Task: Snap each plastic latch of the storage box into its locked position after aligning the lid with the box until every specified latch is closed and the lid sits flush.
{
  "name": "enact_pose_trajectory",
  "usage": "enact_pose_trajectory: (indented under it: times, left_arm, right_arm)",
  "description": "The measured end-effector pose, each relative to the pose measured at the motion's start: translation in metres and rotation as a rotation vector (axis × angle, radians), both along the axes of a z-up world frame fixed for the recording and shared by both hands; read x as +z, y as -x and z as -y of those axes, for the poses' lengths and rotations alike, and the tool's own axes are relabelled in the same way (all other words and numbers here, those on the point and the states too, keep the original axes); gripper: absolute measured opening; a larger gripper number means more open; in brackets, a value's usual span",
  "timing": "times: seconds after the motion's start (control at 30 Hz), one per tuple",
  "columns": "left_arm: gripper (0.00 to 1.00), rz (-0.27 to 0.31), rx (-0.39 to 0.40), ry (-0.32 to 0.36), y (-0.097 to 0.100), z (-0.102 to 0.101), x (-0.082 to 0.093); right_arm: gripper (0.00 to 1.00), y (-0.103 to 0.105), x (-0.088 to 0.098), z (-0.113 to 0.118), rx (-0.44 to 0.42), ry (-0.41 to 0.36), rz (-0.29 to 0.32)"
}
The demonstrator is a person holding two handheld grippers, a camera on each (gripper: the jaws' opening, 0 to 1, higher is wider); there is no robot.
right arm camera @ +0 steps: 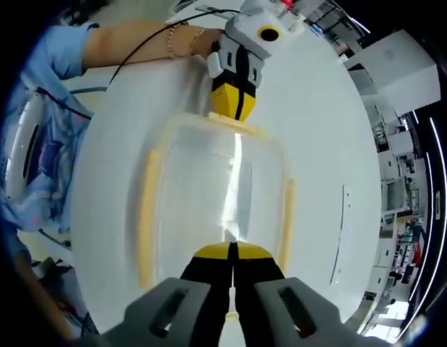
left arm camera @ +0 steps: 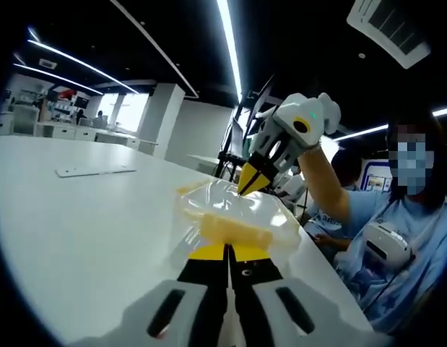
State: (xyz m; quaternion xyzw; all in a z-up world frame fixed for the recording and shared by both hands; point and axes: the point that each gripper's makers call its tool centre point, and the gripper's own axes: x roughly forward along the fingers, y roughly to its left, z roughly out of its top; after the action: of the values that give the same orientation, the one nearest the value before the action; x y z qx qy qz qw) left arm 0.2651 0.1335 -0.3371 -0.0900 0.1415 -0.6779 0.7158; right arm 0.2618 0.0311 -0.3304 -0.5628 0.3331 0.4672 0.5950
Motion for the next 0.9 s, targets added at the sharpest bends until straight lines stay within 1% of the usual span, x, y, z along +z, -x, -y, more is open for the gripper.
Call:
enact_pose_trajectory:
  times: [0.07, 0.1, 0.13, 0.2, 0.27, 0.3, 0.33, 0.37, 0.4, 0.43, 0.47, 0.5, 0.53, 0.57, 0.6, 0.63, 0.67, 0.7, 0.73, 0.77, 0.8, 0.83, 0.87, 0.9]
  left_arm:
    - [0.01, -0.003, -0.001, 0.003, -0.003, -0.002, 0.0]
    - [0.01, -0.001, -0.002, 0.005, -0.001, -0.001, 0.0]
    - [0.01, 0.013, -0.002, 0.0, -0.001, -0.001, 0.001]
    - [0.01, 0.079, -0.002, -0.018, -0.001, -0.002, 0.001]
    - [0.02, 0.113, -0.008, -0.055, 0.004, -0.002, 0.001]
    - [0.03, 0.15, -0.011, -0.073, 0.005, -0.002, 0.002]
    - [0.06, 0.171, -0.003, -0.091, 0.005, -0.002, 0.002]
    - [0.12, 0.191, 0.015, -0.104, 0.001, -0.004, 0.001]
    - [0.17, 0.197, 0.02, -0.12, 0.0, -0.006, 0.002]
    - [0.19, 0.203, 0.025, -0.136, -0.002, -0.009, 0.002]
    - [0.17, 0.232, 0.051, -0.153, -0.007, -0.014, 0.002]
    - [0.16, 0.283, 0.074, -0.162, -0.011, -0.017, 0.005]
    - [0.15, 0.318, 0.109, -0.153, -0.016, -0.02, 0.01]
    - [0.13, 0.313, 0.133, -0.157, -0.019, -0.026, 0.011]
    - [0.11, 0.312, 0.128, -0.155, -0.018, -0.026, 0.012]
    - [0.09, 0.312, 0.133, -0.132, -0.02, -0.028, 0.016]
    - [0.08, 0.305, 0.133, -0.125, -0.021, -0.029, 0.018]
    - [0.06, 0.317, 0.117, -0.146, -0.017, -0.026, 0.015]
    - [0.04, 0.33, 0.101, -0.152, -0.014, -0.024, 0.014]
    - [0.02, 0.335, 0.054, -0.154, -0.006, -0.02, 0.013]
    - [0.01, 0.319, 0.024, -0.142, -0.001, -0.016, 0.013]
    - [0.0, 0.308, 0.011, -0.121, 0.001, -0.011, 0.015]
    - [0.0, 0.312, 0.002, -0.124, 0.002, -0.007, 0.013]
    - [0.0, 0.297, -0.017, -0.124, 0.003, -0.004, 0.011]
  right_arm:
    - [0.0, 0.0, 0.0, 0.0, -0.001, 0.005, -0.002]
    - [0.0, 0.0, 0.0, 0.0, -0.001, 0.005, -0.003]
    - [0.0, 0.0, 0.0, 0.0, 0.001, 0.004, -0.002]
    - [0.0, -0.001, 0.001, 0.001, -0.002, -0.01, -0.004]
    - [0.0, 0.0, 0.002, 0.001, -0.006, -0.031, 0.001]
    - [0.0, 0.0, 0.002, 0.001, -0.001, -0.041, 0.007]
    - [0.0, 0.0, 0.002, 0.002, -0.001, -0.048, 0.009]
    - [0.0, 0.0, 0.002, 0.002, -0.001, -0.057, 0.009]
    - [0.0, 0.0, 0.002, 0.002, -0.001, -0.071, 0.008]
    - [0.0, -0.001, 0.003, 0.002, -0.002, -0.085, 0.007]
    - [0.0, -0.001, 0.003, 0.002, 0.001, -0.093, 0.006]
    - [0.0, -0.001, 0.003, 0.002, 0.003, -0.099, 0.006]
    - [0.0, 0.0, 0.003, 0.002, 0.005, -0.104, 0.006]
    - [0.0, 0.0, 0.003, 0.002, 0.009, -0.107, 0.008]
    - [0.0, -0.001, 0.003, 0.002, 0.01, -0.108, 0.008]
    - [0.0, -0.002, 0.003, 0.001, 0.011, -0.105, 0.009]
    - [0.0, -0.003, 0.004, 0.002, 0.012, -0.1, 0.01]
    - [0.0, -0.003, 0.004, 0.001, 0.012, -0.094, 0.011]
    - [0.0, -0.004, 0.005, 0.001, 0.01, -0.088, 0.012]
    - [0.0, -0.004, 0.005, 0.001, 0.008, -0.081, 0.015]
    - [0.0, -0.004, 0.005, 0.001, 0.007, -0.075, 0.02]
    - [0.0, -0.005, 0.005, 0.002, 0.006, -0.071, 0.024]
    - [0.0, -0.005, 0.006, 0.002, 0.003, -0.068, 0.026]
    - [0.0, -0.006, 0.006, 0.002, -0.002, -0.067, 0.027]
